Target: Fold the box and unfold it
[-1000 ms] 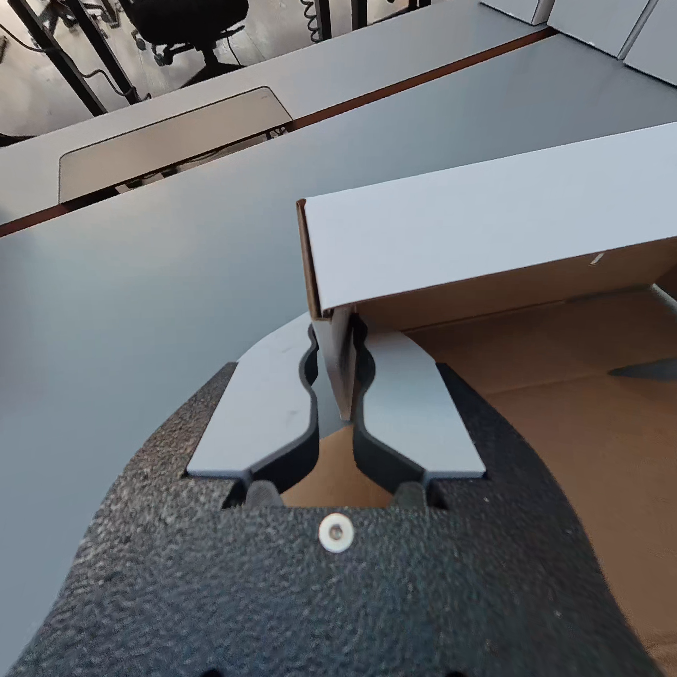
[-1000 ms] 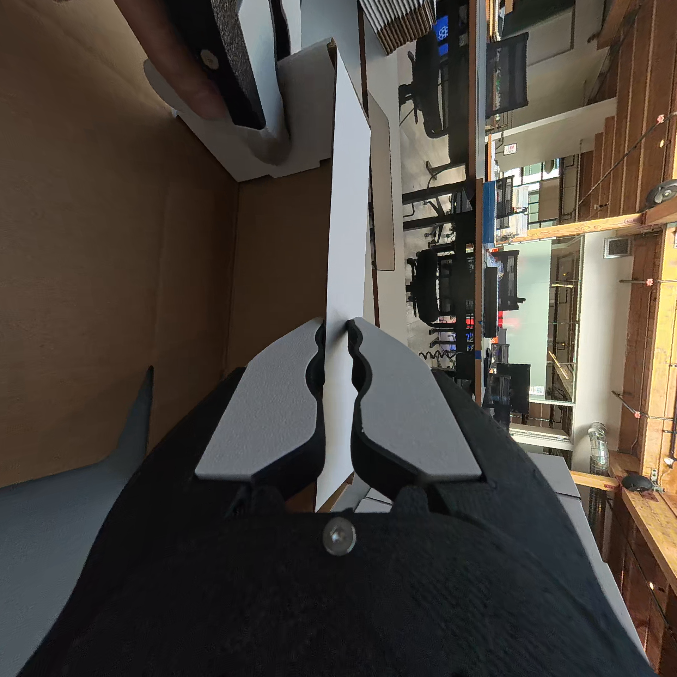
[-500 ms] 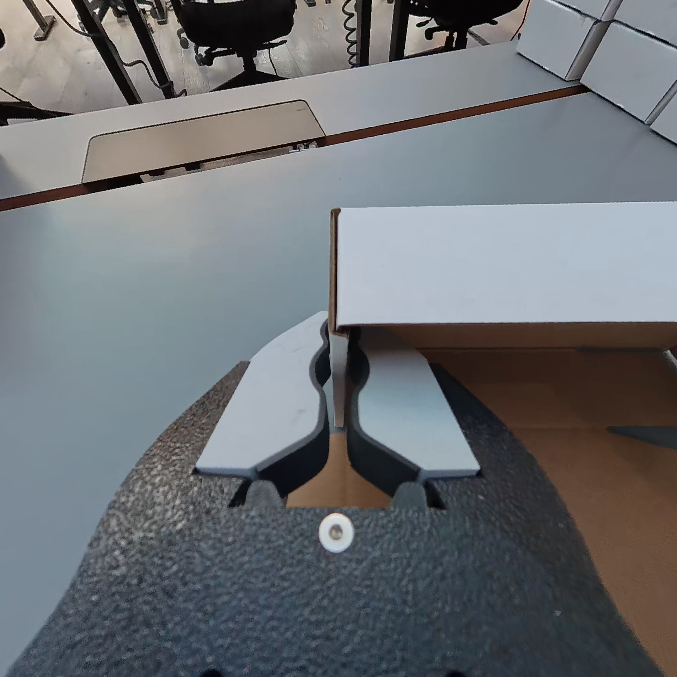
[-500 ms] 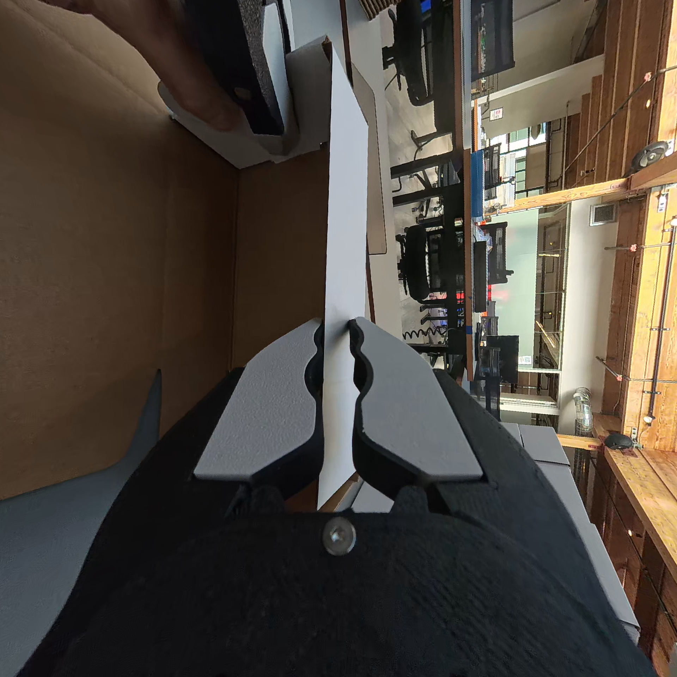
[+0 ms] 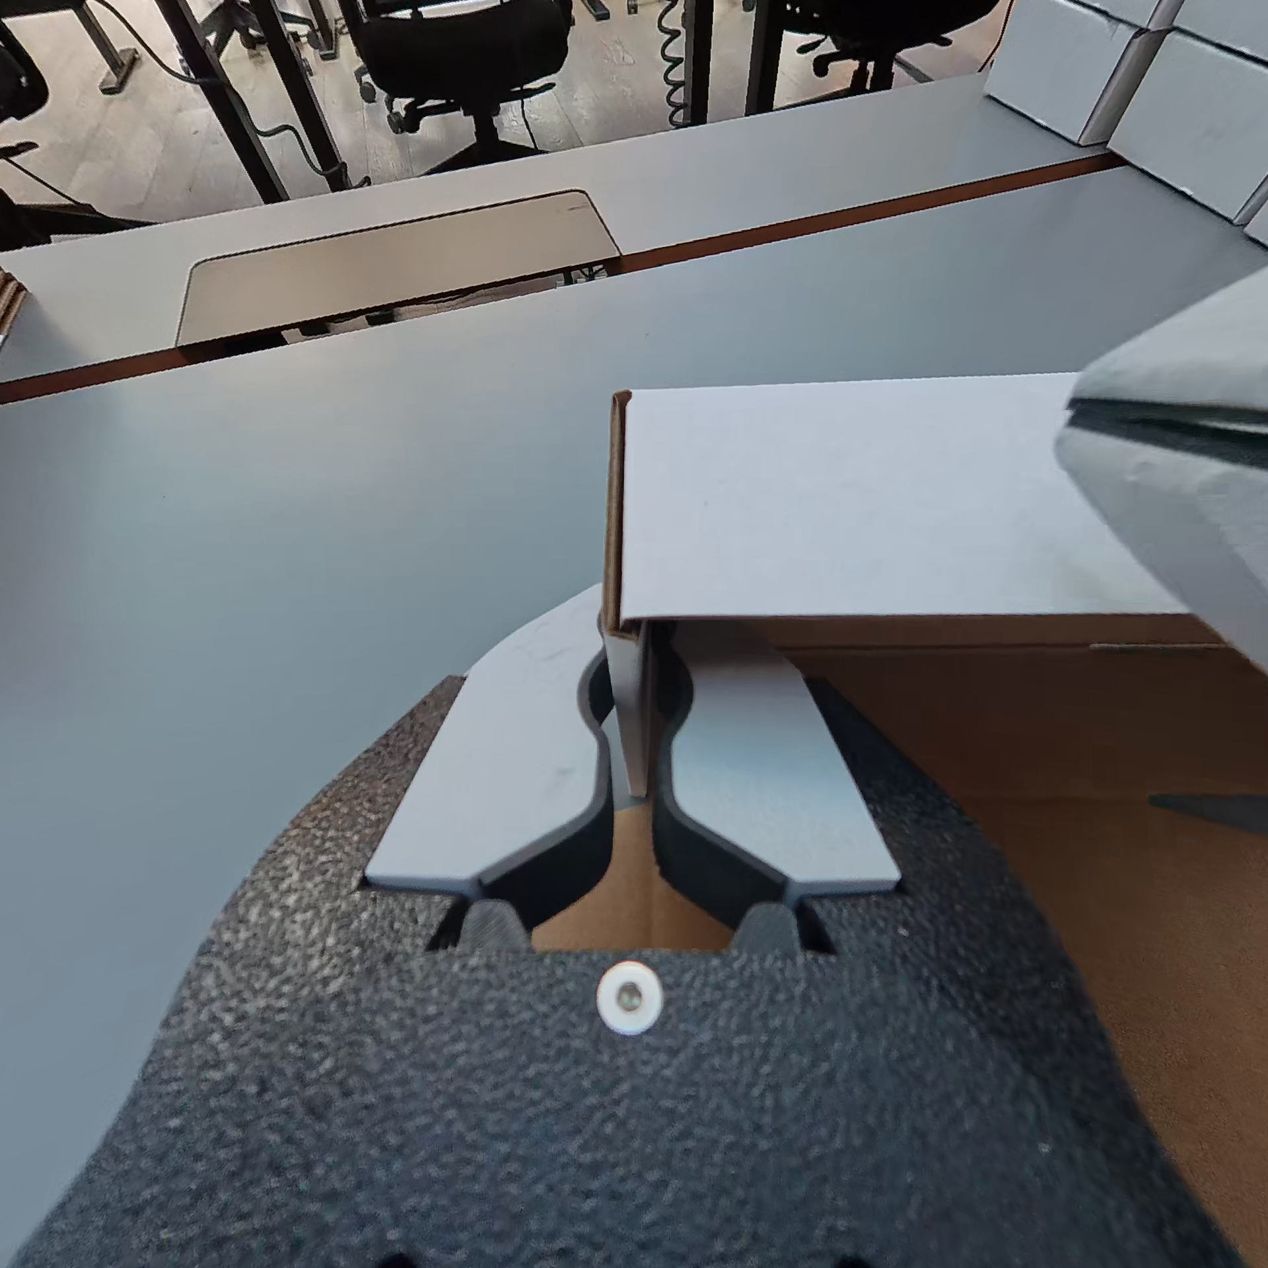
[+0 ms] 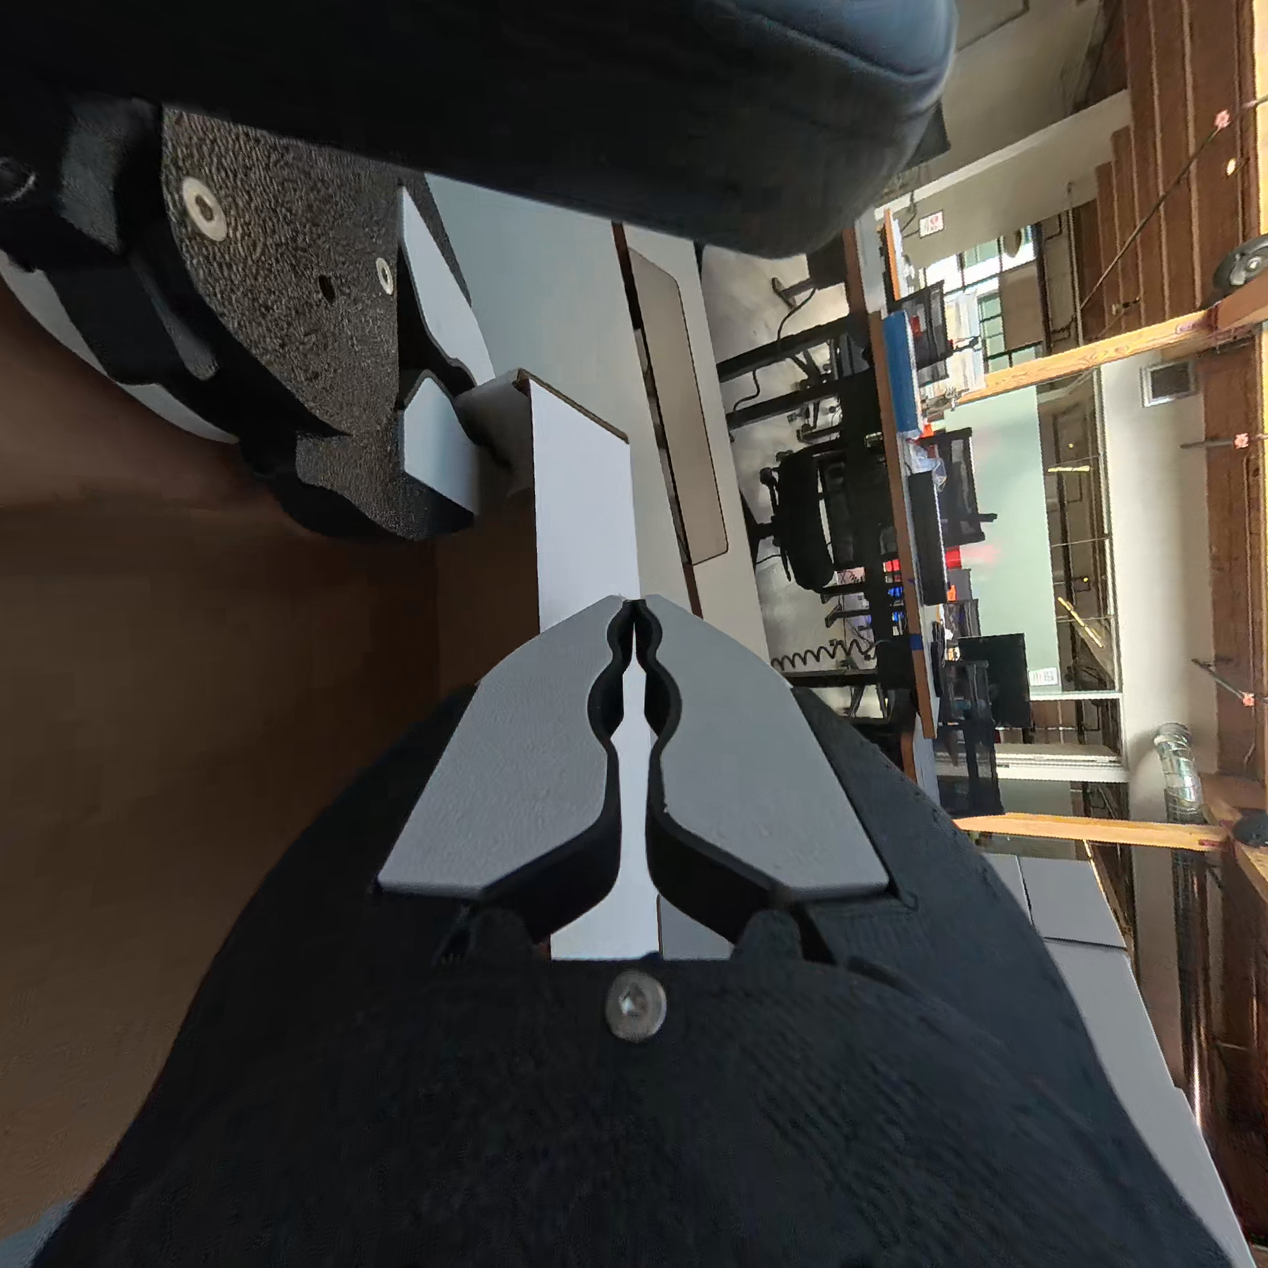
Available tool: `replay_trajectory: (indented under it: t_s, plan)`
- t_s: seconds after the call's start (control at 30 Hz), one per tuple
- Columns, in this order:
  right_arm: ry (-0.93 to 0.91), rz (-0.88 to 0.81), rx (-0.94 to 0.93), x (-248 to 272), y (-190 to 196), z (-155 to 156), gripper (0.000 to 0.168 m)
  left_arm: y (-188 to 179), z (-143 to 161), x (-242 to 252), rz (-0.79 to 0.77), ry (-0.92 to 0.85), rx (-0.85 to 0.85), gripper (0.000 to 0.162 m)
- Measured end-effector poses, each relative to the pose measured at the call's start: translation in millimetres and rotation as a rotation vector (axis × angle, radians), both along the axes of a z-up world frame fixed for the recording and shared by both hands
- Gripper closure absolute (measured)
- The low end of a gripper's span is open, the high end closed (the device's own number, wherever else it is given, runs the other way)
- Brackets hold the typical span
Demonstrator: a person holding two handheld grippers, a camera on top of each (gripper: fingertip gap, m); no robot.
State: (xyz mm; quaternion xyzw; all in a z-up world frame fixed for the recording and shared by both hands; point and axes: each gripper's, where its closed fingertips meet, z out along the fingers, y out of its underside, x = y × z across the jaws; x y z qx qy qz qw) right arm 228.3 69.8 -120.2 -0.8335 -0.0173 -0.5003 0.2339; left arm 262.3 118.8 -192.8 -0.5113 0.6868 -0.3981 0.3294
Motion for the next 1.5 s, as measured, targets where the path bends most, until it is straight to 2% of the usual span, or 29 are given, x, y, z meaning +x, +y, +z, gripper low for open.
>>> replay_trajectory:
  t_s: [0.1,0.3,0.4,0.47,0.57,0.7,0.8,1.1,1.27,1.5]
  plan:
    - [0.018,-0.041,-0.055,1.5,-1.1,-15.1,0.168,-0.3,0.1,-0.4,-0.001,-0.002,0.004,0.156]
    - [0.012,-0.084,-0.034,3.2,-1.4,-18.9,0.168,-0.7,-0.5,-0.1,-0.011,0.009,-0.022,0.157]
    - [-0.054,-0.065,-0.031,0.0,-1.2,-13.6,0.168,-0.7,0.0,-0.7,-0.012,0.006,-0.024,0.156]
    - [-0.184,-0.063,-0.007,-10.7,-4.3,6.0,0.168,0.8,-0.1,-0.8,0.002,0.008,-0.026,0.157]
    - [-0.234,-0.132,0.151,-27.7,-27.9,21.4,0.168,8.3,0.0,-2.9,0.053,0.016,-0.061,0.156]
    - [-0.268,-0.285,0.204,-22.9,-79.5,16.8,0.168,18.0,0.1,-7.6,0.124,0.014,-0.067,0.156]
    - [-0.253,-0.331,0.164,-13.1,-96.7,9.4,0.168,21.7,0.3,-8.6,0.155,0.011,-0.060,0.156]
    - [-0.195,-0.355,-0.065,-1.4,-89.3,-16.9,0.168,28.8,0.3,-11.0,0.196,0.016,-0.098,0.156]
    - [-0.102,-0.402,0.015,0.8,-88.6,-26.1,0.168,28.8,0.4,-10.9,0.198,0.015,-0.090,0.156]
    - [-0.030,-0.392,0.256,1.8,-82.8,-31.3,0.168,29.6,0.8,-11.9,0.199,0.015,-0.105,0.156]
